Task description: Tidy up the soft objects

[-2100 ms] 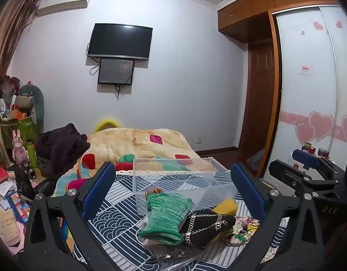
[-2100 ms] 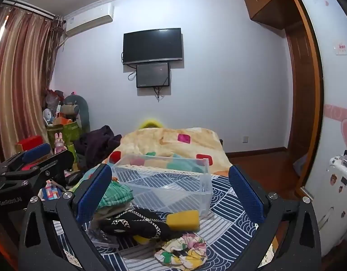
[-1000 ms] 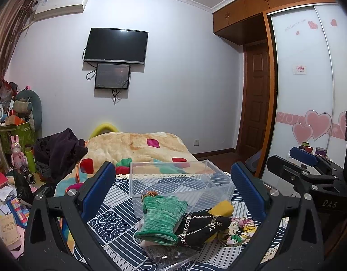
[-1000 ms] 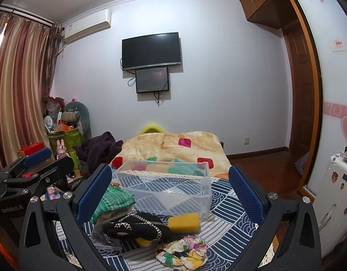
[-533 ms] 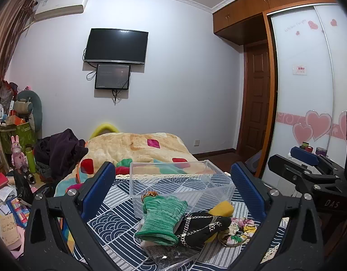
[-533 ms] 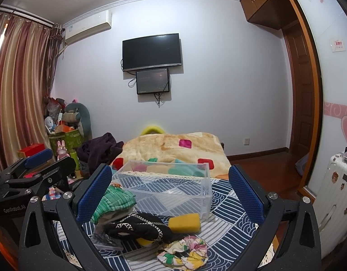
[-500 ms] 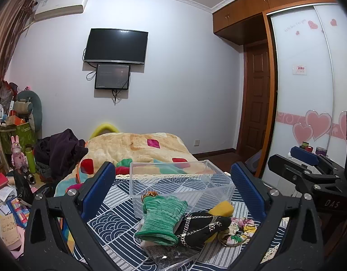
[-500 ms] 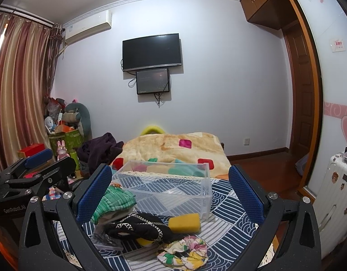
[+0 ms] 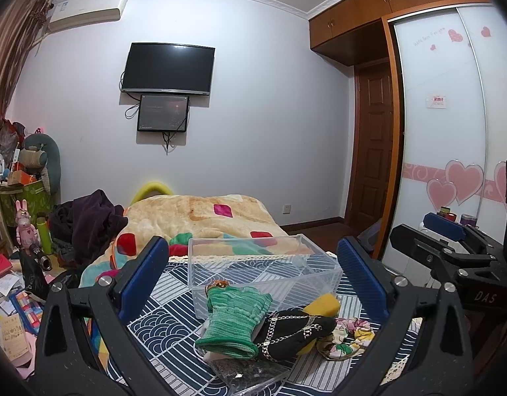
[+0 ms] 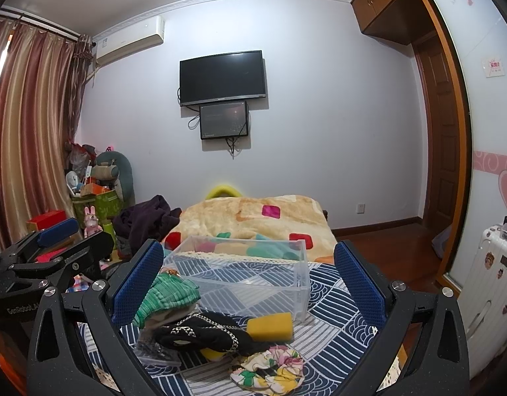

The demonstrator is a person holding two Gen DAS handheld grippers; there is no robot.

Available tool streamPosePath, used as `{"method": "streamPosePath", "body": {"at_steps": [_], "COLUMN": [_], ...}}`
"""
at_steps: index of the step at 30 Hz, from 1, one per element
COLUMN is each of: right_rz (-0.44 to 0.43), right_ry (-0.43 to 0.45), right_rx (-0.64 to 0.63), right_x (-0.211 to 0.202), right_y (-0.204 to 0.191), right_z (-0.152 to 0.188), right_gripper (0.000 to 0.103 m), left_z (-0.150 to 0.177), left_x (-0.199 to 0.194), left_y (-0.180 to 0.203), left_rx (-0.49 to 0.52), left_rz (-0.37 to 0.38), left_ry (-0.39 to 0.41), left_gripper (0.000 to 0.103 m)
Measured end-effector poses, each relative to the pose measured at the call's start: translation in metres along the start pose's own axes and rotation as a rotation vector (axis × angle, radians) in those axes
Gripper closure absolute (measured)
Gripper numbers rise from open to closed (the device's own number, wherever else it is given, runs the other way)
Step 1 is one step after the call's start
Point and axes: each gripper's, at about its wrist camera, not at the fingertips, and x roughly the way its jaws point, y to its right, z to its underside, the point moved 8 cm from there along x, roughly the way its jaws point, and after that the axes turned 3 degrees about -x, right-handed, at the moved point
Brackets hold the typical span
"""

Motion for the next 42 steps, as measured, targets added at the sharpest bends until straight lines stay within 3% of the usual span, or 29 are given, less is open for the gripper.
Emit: {"method": "streamPosePath", "body": {"at_steps": [20,27,35,39,42], "right_rz": [-0.001,0.004,0.029,0.026,0.017], "right_ry": [0.003,-0.031,-0.160,-0.231,-0.290], "right_rx": [0.001,-0.008,0.039,0.072,0.093], "right_x": [-0.001,0.004,0.032,0.050,0.060], "right_y": [-0.001,0.005,0.026,0.033,0.034], "right_z": [-0.001,0.005,0.036,0.057,0.073], "right_gripper": [0.000,0.000,0.000,0.003,0.012], "left_z": [0.004,0.022,0.058,0.073,0.083], "left_x": [0.003,0.022,0.054,0.068,0.078], "left_y": [0.002,-0.002,-0.030,-0.040,-0.038], "left_rx": [-0.004,-0.005,-0.074,-0.116,-0.125], "left_rz": [0.009,0.028,-0.008,-0.006,0.005], "left_ry": [-0.018,-0.109,-0.230,-0.279,-0.323], "left_gripper": [0.000,0.000,0.000,0.015,0.025]}}
